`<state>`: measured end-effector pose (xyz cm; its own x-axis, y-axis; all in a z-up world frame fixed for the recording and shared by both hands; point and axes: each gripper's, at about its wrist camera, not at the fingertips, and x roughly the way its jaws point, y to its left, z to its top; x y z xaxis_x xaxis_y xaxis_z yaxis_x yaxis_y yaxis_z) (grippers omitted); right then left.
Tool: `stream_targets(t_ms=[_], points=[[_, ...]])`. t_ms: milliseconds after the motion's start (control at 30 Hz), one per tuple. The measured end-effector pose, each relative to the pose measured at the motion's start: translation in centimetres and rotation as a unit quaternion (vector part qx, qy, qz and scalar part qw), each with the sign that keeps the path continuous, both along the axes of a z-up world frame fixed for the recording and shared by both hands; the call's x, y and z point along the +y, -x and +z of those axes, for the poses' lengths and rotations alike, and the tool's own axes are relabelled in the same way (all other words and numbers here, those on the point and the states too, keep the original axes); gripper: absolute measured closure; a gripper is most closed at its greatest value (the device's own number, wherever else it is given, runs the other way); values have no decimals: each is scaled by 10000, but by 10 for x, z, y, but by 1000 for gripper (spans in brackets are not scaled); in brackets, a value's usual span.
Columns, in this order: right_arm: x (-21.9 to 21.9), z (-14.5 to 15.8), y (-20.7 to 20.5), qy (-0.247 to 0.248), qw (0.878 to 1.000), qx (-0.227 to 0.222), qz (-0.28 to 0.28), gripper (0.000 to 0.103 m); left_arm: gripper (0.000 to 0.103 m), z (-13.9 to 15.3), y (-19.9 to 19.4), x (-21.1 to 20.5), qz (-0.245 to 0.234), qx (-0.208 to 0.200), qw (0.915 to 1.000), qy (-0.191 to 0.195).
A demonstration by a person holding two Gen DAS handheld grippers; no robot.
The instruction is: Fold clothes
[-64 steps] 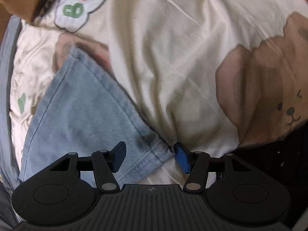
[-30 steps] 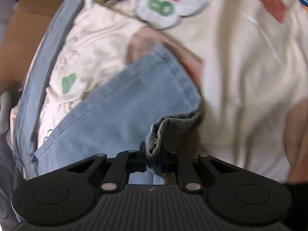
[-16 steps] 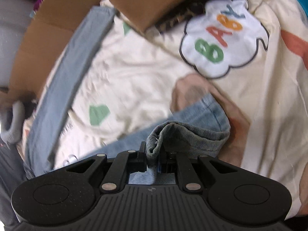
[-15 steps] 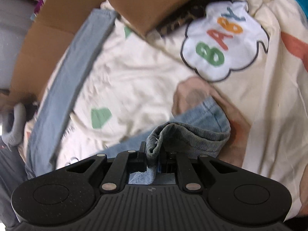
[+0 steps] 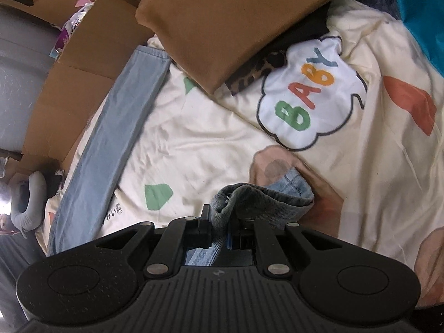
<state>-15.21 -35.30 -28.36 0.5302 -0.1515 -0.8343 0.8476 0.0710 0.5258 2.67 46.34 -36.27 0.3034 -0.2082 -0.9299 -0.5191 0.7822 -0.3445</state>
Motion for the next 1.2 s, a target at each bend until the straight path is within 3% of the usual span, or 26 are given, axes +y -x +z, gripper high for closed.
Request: stream_targets(t_ms=[167,200,233,267,367,733,1200], points=[[-3,5,-7,71,10000,-17,31,94,64,-4,0,10,592,-336,9970,355],[-4,6,-9,93,9999,-14,44,94,69,-4,0,17,781,-443,9951,423],[-6,9,-11,130,9999,-8,77,94,86,-4,-1,21,894,-496,9936,472],[-7,11,-14,174,9998,7,138,94,97,-4,-6,24,913,-485,9935,485],[-11,20,-24,304,9990,48,319,94,97,5,-14,18,776,-514,9948,402],[-36,54,-43,686,9968,-78,409,94,97,36,-49,10,902,-996,9887,662],[-66,119,-72,1163,9922,-234,381,94,97,101,-131,-27,594,-1606,9813,876]])
